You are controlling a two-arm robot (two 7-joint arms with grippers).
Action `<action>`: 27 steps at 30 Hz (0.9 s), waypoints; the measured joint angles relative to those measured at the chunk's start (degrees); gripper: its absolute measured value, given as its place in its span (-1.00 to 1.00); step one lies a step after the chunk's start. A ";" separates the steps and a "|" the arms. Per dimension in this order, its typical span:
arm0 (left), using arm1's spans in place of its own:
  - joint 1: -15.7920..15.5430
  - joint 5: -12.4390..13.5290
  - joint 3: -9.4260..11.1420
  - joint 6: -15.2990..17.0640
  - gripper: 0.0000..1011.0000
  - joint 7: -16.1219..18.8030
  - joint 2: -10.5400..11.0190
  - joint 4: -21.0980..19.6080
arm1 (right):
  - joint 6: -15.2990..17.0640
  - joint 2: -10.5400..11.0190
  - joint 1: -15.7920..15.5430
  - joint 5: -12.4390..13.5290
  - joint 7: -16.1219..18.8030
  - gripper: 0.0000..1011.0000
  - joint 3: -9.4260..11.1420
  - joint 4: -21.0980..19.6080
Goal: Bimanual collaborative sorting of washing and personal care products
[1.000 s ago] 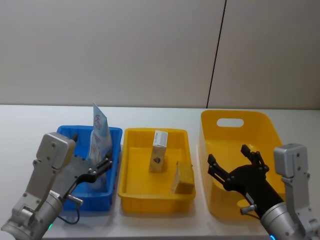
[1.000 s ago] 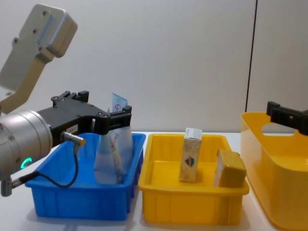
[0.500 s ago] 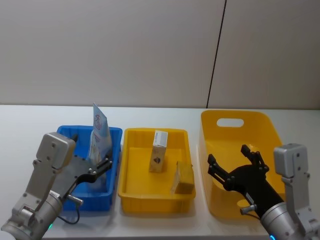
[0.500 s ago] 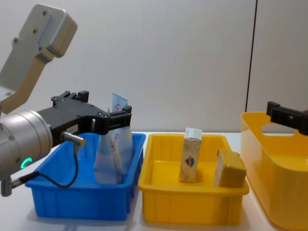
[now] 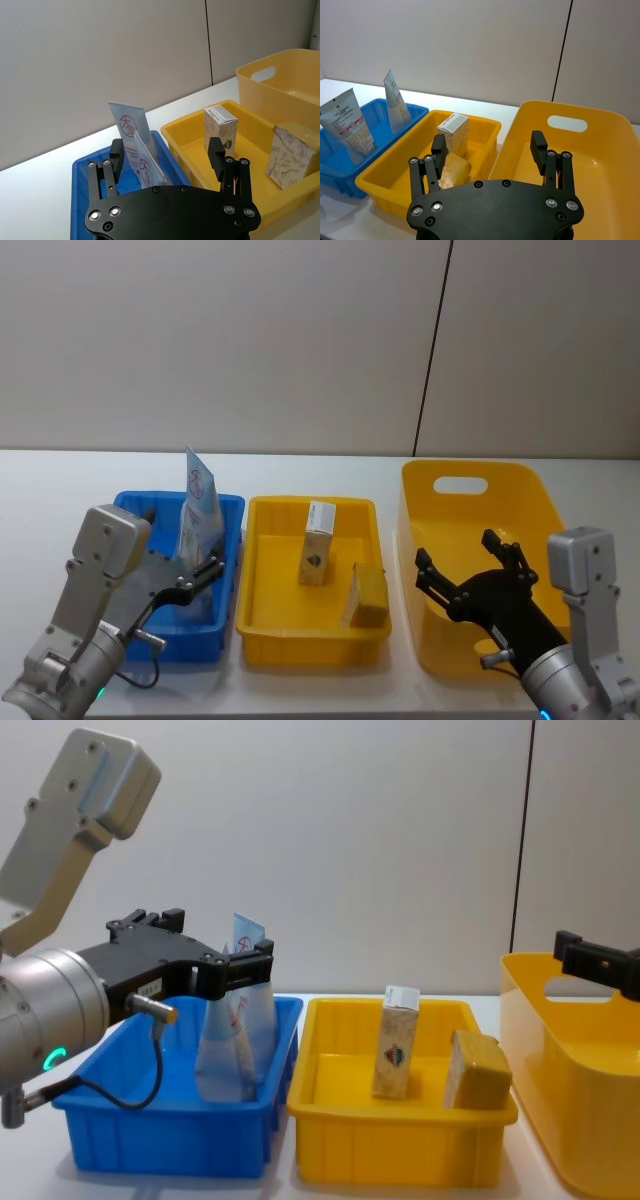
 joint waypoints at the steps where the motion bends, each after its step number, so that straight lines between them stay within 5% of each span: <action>1: 0.00 0.00 0.00 0.00 0.98 0.00 0.00 0.00 | 0.00 0.00 0.00 0.00 0.00 0.99 0.00 0.00; 17: 0.00 -0.01 0.00 0.00 0.98 0.00 0.00 0.00 | 0.08 -0.03 -0.02 0.00 0.00 0.99 0.06 -0.01; 27: 0.00 0.00 0.00 0.00 0.98 0.00 0.00 0.00 | 4.62 -0.16 -1.02 1.18 -0.51 0.99 1.17 -2.28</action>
